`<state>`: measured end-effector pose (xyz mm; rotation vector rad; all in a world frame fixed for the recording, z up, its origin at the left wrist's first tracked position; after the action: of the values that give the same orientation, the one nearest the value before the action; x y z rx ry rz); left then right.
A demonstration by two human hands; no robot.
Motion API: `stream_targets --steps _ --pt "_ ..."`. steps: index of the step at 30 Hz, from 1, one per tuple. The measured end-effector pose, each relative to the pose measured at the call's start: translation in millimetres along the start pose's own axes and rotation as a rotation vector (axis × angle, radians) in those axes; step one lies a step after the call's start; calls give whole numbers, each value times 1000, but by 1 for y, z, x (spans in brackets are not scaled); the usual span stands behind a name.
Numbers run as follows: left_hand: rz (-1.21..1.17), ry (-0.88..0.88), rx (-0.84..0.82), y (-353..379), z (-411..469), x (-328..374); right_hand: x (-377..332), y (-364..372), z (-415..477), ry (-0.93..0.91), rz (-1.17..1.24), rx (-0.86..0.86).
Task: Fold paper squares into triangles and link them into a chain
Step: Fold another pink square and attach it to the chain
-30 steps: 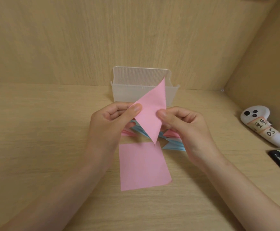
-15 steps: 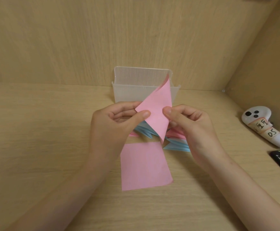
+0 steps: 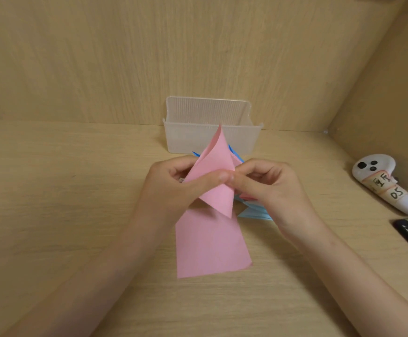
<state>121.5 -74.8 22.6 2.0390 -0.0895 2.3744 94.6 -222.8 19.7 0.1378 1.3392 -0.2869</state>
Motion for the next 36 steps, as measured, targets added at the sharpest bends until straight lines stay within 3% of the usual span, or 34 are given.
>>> stream_targets --steps 10,22,36 --pt "-90 -152 -23 2 -4 -8 1 5 -4 26 38 -58" --pt "-51 -137 15 0 -3 -6 -3 5 -4 17 49 12" --pt "-192 -152 269 -12 -5 -6 3 12 -7 27 1 -84"
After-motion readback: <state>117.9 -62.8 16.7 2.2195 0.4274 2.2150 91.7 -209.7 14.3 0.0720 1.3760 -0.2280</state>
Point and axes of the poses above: each hand's wrist, its own z-axis towards the middle knuckle, its own y-axis out of the palm, x = y × z, the point moved 6 cm from there along z, towards the middle knuckle, and after that the axes turned 12 degrees about x, right-handed, at the moved point
